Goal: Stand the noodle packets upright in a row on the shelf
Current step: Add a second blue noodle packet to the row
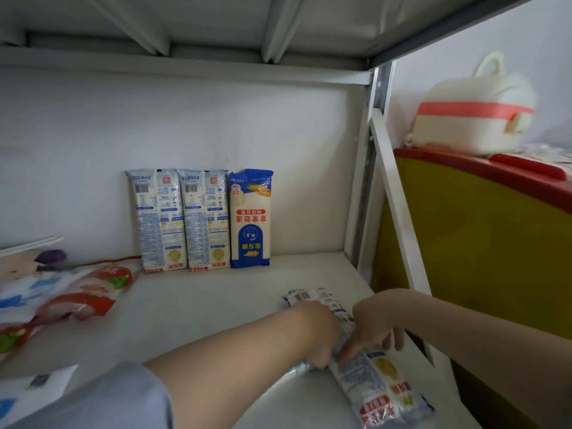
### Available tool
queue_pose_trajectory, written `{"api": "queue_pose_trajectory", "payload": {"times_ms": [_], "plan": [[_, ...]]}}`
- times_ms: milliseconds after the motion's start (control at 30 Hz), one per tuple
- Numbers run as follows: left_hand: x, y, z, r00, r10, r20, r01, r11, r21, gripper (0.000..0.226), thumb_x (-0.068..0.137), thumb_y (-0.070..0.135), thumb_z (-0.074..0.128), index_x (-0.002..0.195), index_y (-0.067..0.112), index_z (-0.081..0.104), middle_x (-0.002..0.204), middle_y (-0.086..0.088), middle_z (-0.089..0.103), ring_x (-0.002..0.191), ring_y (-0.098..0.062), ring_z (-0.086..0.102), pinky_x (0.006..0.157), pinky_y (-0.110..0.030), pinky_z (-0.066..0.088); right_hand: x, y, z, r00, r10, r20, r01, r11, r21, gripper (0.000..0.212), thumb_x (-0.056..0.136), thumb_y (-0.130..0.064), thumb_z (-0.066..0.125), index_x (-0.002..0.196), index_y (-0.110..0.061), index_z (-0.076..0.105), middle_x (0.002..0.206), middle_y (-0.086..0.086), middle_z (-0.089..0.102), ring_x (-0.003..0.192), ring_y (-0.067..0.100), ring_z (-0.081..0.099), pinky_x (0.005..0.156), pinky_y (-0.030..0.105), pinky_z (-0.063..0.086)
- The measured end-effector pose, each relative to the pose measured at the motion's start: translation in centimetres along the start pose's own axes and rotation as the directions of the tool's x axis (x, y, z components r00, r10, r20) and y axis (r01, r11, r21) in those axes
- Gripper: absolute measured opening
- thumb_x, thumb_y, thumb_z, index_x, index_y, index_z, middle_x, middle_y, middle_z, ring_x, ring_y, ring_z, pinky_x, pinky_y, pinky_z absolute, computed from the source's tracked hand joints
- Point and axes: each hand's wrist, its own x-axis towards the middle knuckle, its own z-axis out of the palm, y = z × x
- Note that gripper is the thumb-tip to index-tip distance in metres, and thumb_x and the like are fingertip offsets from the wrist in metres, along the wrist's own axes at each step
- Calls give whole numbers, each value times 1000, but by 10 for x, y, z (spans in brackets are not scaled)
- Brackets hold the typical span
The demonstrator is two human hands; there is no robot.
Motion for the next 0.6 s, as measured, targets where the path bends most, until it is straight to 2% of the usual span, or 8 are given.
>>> {"api": "queue_pose_trajectory", "payload": {"times_ms": [100,200,267,333,400,467,533,600], "plan": [[1,8,4,996,33,-79,-29,999,45,46,89,26,57,129,3,49,127,-16,49,112,-31,52,81,-39,45,-2,-5,7,998,-53,20,52,998,24,85,77,-59,65,139,-9,36,136,14,51,122,30,52,99,40,47],[4,11,14,988,66,-141,-54,995,85,48,89,28,56,127,1,50,129,-19,45,117,-32,45,95,-43,43,-5,-10,12,993,-118,-7,117,990,-75,78,84,-56,58,142,-10,33,139,14,48,123,31,50,93,35,44],[7,10,23,985,70,-158,-55,994,97,55,89,27,54,135,-1,42,138,-23,36,124,-34,38,100,-44,40,-7,-14,17,989,-146,-23,142,981,-135,78,83,-57,58,141,-10,36,136,14,50,121,31,52,89,34,43],[9,9,29,983,60,-173,-46,995,86,62,91,23,52,143,-3,30,148,-24,23,131,-35,33,104,-45,37,-7,-17,21,984,-174,-30,164,966,-202,76,82,-58,57,137,-8,43,130,15,54,117,30,53,93,35,42],[9,7,32,976,52,-210,-42,998,51,59,96,19,45,146,-3,22,151,-23,20,134,-34,29,105,-44,34,-8,-20,24,981,-182,-69,161,958,-235,70,84,-53,56,135,-6,46,128,16,55,116,29,53,96,35,41],[10,5,35,969,51,-242,-49,999,12,58,98,20,39,147,-1,18,153,-21,17,137,-32,25,107,-42,32,-10,-21,25,976,-189,-105,160,958,-239,67,86,-48,55,138,-7,43,133,15,51,120,28,50,98,34,39],[13,-1,40,963,84,-257,-83,996,14,64,98,26,43,149,1,14,157,-18,11,143,-29,18,112,-42,29,-10,-22,29,971,-201,-130,167,958,-234,65,89,-44,53,142,-9,36,139,16,44,126,28,45,101,34,37],[15,-6,47,957,103,-270,-113,993,-22,76,94,35,50,149,2,10,158,-15,10,146,-25,14,116,-40,24,-8,-25,36,969,-177,-172,133,961,-243,74,88,-43,55,146,-8,26,145,19,35,130,30,40,105,37,36]]}}
